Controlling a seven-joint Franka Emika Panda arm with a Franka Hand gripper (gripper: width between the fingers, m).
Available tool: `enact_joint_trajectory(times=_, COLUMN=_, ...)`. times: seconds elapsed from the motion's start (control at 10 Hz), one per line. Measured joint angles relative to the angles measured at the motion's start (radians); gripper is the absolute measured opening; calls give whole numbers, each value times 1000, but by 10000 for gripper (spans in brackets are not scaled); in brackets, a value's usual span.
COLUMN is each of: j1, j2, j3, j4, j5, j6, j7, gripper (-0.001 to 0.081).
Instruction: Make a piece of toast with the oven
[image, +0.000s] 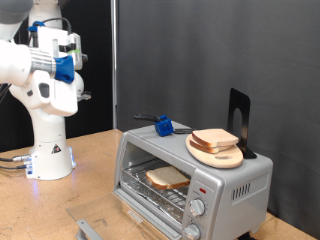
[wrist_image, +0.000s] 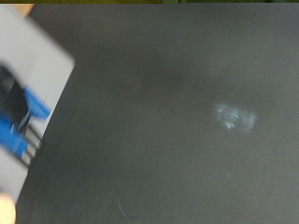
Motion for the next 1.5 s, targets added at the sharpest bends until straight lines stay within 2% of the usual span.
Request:
enact_joint_trajectory(times=0.2, j1=-1, j2=32, j3=-1, j4=-12, j5=38, j6=-50, j7=220, gripper=682)
enact_joint_trajectory(times=0.3, j1=-1, j2=43, j3=-2, j4=-21, j5=47, j6=-54, j7=274, gripper=682)
enact_joint_trajectory(times=0.5, j1=-3, j2=51, j3=-10, j4=-35, j5=45, j6=-54, j7=278, gripper=682)
enact_joint_trajectory(times=0.7, j1=-15, j2=66, j3=-33, j4=-30, j5=42, j6=-68, j7=236, gripper=682)
enact_joint_trajectory(times=1.0, j1=-41, j2=120, j3=-62, j4=23, j5=47, j6=-74, j7=174, gripper=682)
enact_joint_trajectory(times=1.3, j1=-42, j2=123, j3=-64, j4=14, j5=46, j6=-74, j7=210, gripper=682)
enact_joint_trajectory(times=1.5, j1=-49, j2=151, j3=-73, j4=12, j5=86, j6=-23, j7=215, gripper=682)
